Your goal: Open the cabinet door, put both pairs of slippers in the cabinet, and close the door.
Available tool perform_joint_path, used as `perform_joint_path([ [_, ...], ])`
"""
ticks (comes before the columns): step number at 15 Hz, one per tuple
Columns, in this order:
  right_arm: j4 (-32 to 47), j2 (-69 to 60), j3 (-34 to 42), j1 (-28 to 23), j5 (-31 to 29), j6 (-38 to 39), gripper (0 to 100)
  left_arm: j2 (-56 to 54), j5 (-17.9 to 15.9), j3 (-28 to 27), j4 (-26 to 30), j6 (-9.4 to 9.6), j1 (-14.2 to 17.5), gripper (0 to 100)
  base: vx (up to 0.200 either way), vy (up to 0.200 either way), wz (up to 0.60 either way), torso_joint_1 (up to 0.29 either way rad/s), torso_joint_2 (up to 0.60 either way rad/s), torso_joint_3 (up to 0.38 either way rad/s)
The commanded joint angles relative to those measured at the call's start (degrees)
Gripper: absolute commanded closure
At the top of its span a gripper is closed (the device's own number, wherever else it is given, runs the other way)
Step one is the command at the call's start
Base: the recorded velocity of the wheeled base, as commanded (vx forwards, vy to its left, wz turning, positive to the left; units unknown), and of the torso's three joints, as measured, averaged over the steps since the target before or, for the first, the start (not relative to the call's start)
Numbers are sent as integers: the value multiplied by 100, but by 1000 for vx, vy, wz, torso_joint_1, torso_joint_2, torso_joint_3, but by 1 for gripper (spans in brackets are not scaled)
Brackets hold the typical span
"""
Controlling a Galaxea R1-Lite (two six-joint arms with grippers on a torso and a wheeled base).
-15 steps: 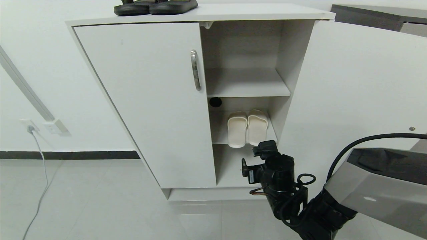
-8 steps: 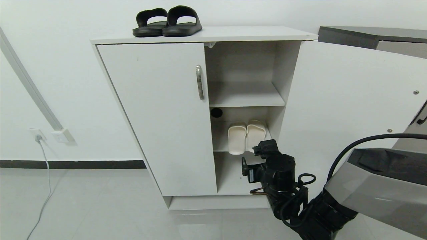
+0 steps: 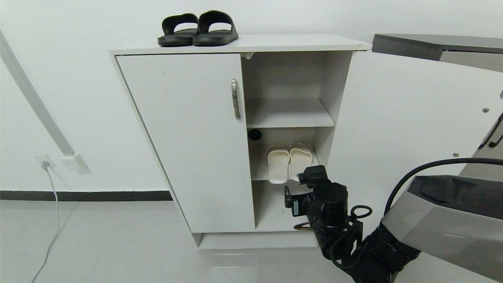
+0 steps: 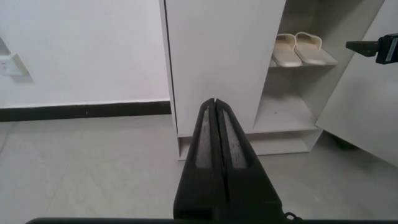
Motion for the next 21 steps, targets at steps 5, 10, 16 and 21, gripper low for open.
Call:
perform_joint_path([
  [5, -44, 16, 1, -1, 2, -18, 0, 9, 0, 1, 0, -1, 1, 100, 0, 200, 0, 2, -1, 4],
  [10, -87, 16, 36, -1, -51, -18, 0, 9, 0, 1, 0, -1, 1, 100, 0, 200, 0, 4, 1, 3],
  [16, -228, 16, 115, -1, -60, -18, 0, 9, 0, 1, 0, -9, 1, 100, 0, 200, 0, 2, 1, 4],
  [21, -281, 25, 132, -36, -51, -18, 0, 9, 0, 1, 0, -9, 1, 100, 0, 80, 0, 2, 2, 1],
])
